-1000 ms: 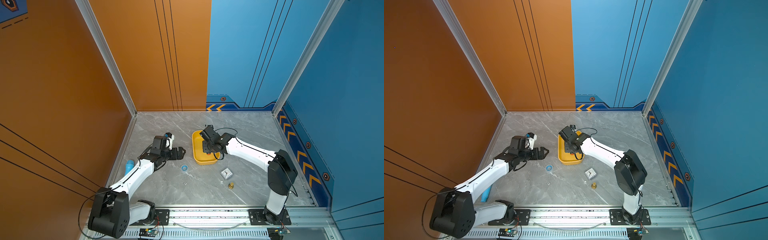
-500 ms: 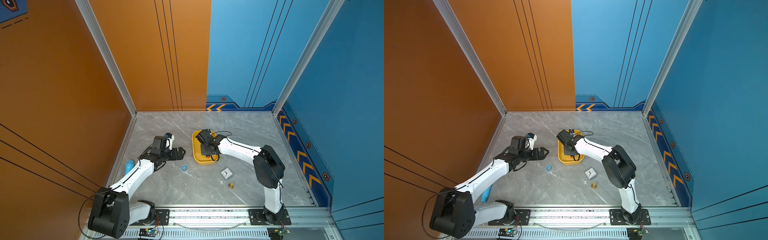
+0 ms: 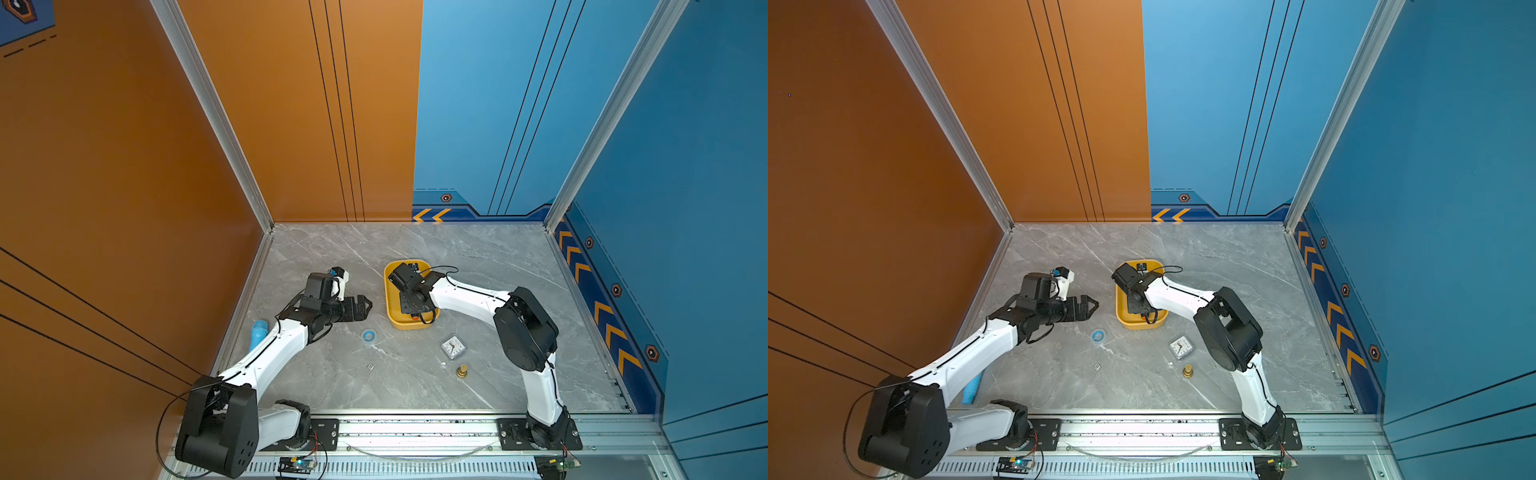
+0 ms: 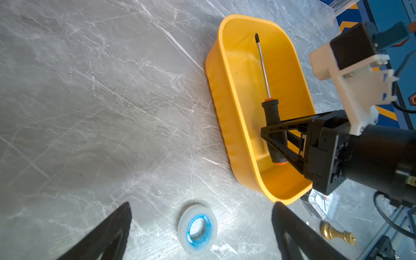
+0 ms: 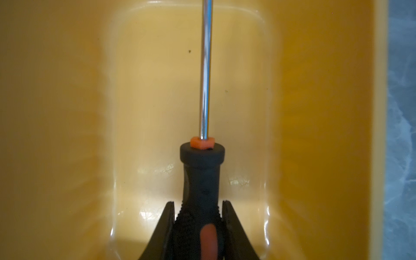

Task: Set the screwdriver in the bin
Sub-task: 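Lower the screwdriver into the bin and open the right gripper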

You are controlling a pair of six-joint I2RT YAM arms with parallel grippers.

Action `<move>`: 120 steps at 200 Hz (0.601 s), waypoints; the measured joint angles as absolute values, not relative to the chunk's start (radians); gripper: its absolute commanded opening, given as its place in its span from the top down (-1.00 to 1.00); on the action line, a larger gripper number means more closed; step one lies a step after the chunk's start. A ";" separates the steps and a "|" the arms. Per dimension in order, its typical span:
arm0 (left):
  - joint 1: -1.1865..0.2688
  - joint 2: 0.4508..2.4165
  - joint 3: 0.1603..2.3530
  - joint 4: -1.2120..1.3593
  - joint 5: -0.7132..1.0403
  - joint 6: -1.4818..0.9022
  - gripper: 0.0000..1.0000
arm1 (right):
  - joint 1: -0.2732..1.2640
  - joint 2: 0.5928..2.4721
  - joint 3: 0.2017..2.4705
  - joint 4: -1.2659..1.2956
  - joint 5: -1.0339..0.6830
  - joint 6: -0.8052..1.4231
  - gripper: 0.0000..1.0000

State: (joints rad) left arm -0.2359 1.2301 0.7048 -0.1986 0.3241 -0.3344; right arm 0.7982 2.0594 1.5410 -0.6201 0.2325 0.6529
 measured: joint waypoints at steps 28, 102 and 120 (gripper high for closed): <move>-0.237 1.230 0.701 -0.199 0.335 -0.335 -0.96 | 0.797 2.060 1.548 -0.619 0.221 0.659 0.17; -0.237 1.230 0.701 -0.199 0.345 -0.335 -0.96 | 0.797 2.086 1.553 -0.618 0.210 0.659 0.09; -0.237 1.230 0.701 -0.199 0.345 -0.335 -0.96 | 0.797 2.081 1.553 -0.619 0.210 0.654 0.07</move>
State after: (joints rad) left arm -0.2371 1.2301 0.7013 -0.1986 0.3450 -0.3347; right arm 0.7975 2.0811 1.5532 -0.6193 0.2096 0.6540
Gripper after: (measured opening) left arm 0.978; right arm 0.459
